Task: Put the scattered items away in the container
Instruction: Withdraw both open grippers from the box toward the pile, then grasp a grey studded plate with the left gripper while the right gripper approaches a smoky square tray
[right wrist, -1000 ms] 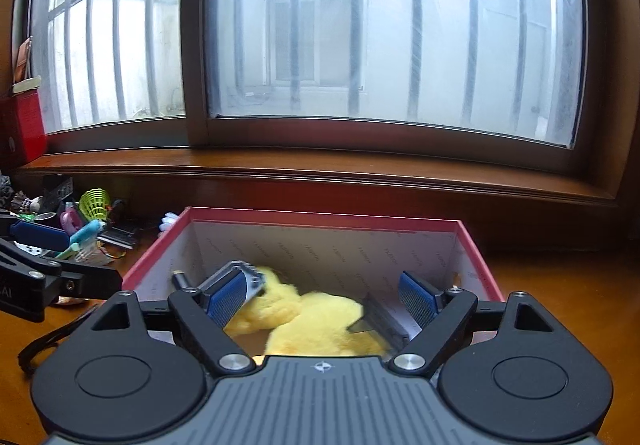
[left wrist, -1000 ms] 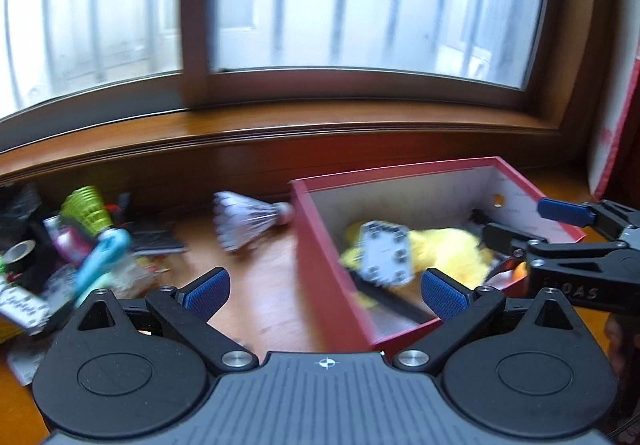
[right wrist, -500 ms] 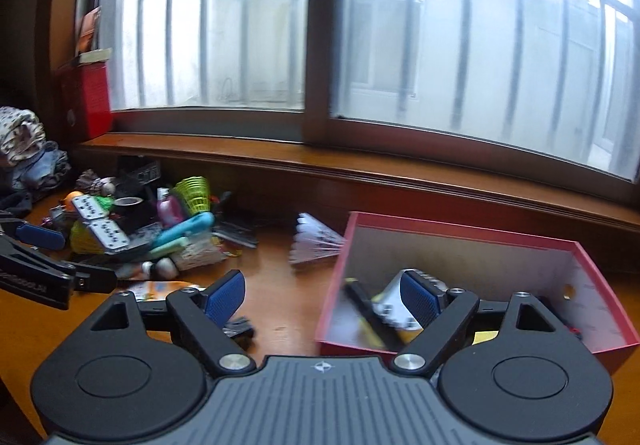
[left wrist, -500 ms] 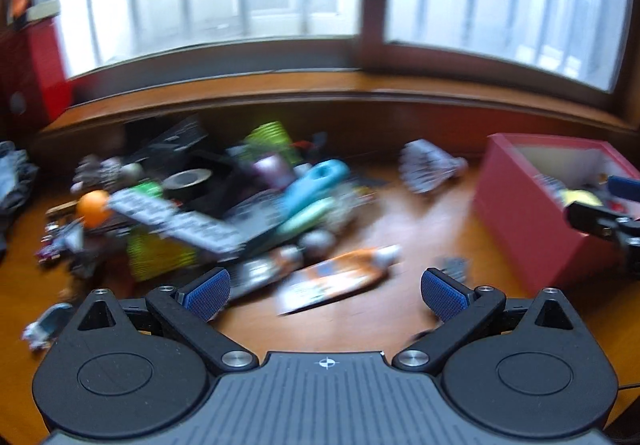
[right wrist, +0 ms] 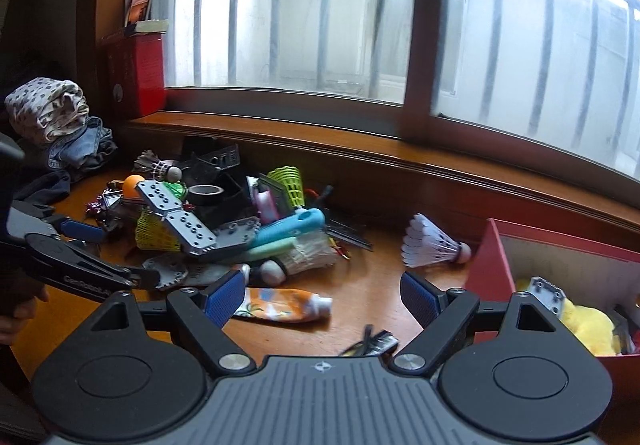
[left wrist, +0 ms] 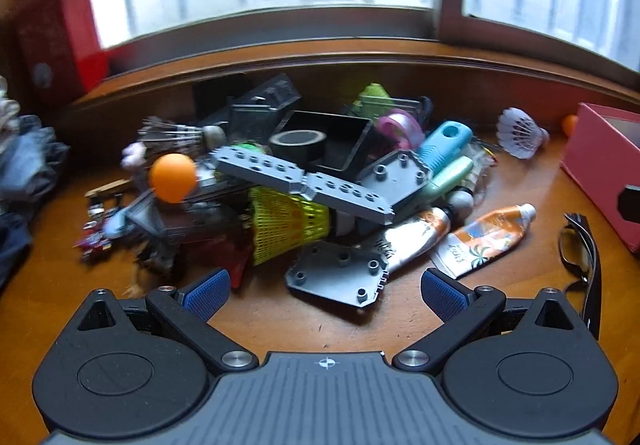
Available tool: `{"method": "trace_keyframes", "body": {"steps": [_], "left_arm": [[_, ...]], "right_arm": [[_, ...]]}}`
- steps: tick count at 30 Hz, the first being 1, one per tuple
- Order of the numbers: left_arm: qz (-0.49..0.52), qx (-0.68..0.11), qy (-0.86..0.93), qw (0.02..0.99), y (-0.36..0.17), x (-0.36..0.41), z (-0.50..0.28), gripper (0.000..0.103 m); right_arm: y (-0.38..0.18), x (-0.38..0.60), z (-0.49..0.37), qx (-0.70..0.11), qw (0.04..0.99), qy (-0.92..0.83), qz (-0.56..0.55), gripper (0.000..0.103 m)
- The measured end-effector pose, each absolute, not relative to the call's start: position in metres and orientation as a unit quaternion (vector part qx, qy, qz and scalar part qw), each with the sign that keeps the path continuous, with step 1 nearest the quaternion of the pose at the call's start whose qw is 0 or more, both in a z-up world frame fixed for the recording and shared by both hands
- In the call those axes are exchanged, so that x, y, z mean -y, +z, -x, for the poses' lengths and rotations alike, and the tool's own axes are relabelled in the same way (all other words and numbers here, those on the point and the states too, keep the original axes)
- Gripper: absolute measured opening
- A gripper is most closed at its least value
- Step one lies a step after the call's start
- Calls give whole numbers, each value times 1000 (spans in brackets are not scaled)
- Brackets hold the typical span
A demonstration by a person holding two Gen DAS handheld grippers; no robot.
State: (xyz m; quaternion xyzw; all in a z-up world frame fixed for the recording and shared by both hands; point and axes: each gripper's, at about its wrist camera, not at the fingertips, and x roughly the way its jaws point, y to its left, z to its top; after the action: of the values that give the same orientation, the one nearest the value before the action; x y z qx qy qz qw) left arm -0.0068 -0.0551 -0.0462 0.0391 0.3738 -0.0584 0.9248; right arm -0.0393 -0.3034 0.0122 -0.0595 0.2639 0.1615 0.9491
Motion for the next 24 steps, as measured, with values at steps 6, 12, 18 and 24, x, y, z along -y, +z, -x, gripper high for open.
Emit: {"method": "trace_keyframes", "body": {"steps": [6,12,18,24], "left_arm": [[-35,-387,-116,914,-68,49,-12,103],[-17,-394,-143,908,-81,42,-26,102],[-9,-372,-152,916,-83,41,-32,88],[-31,-364,-130,922,-81,46,-28,70]], "right_arm": [[7,281,33,-277,947,147,72,87],[-1,268,21,-292,943,134,84,87],[-8,259,12,-306,938,131,97,87],[-13,254,7,-310,936,133,105,87]]}}
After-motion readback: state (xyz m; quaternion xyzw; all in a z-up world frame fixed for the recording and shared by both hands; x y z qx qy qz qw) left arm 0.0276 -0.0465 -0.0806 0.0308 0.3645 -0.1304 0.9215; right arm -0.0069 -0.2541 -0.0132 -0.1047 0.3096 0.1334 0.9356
